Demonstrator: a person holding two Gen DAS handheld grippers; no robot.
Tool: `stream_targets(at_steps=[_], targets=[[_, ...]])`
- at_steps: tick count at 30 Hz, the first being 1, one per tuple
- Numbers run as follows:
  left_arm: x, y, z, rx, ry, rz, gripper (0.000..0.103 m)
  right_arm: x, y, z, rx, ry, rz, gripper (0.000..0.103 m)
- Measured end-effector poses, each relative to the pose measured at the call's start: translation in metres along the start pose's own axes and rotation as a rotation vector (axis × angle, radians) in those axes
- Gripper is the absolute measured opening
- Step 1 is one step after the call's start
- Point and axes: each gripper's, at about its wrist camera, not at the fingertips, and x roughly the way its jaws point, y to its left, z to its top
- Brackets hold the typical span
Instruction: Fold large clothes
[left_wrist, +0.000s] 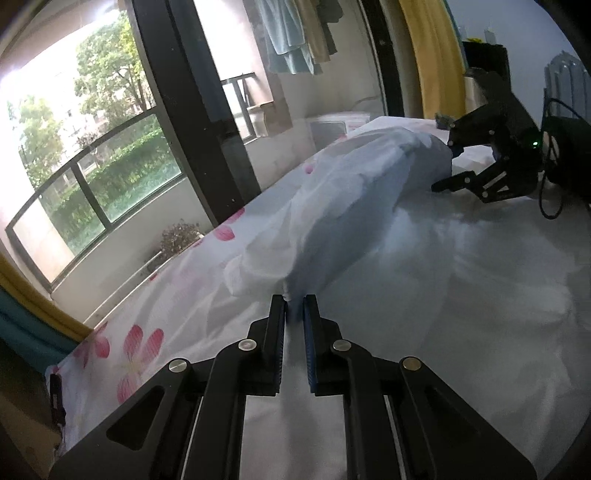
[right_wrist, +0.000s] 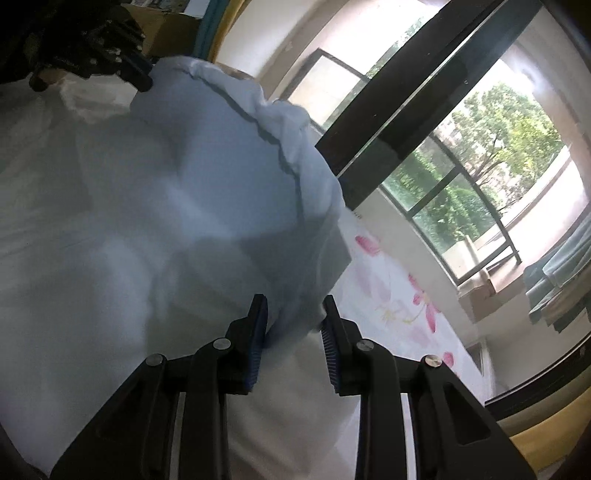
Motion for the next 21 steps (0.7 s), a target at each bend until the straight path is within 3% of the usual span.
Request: stream_targets(at_steps=[6,11,13,17,21], targets=[[-0.010,-0.018,-0.016,0.009,0.044,0.013,0.011,-0.015,0.004,-0.019,0.001,0.057,-0.021,0.028],[-0.026,-0.014,-0.031,-0.073,0.079,-0.017,0.021,-0.028,-0.006,-0.026,0.079,0.088,0.014,0.028],[-0.035,-0.009,-0.036,-0.117,0.089,-0.043,0.038,-0.036,-0.019,-0.028,0.169,0.093,0.081,0.029],[-0.037,0.011,-0.041,-0.319,0.092,-0.141,0.040,-0.037,-0.053,-0.026,0.405,0.081,0.186,0.029],[-0.011,0.019,-0.037,-0.432,0.141,-0.167,0.045,-0.022,-0.060,-0.023,0.554,0.089,0.257,0.029]])
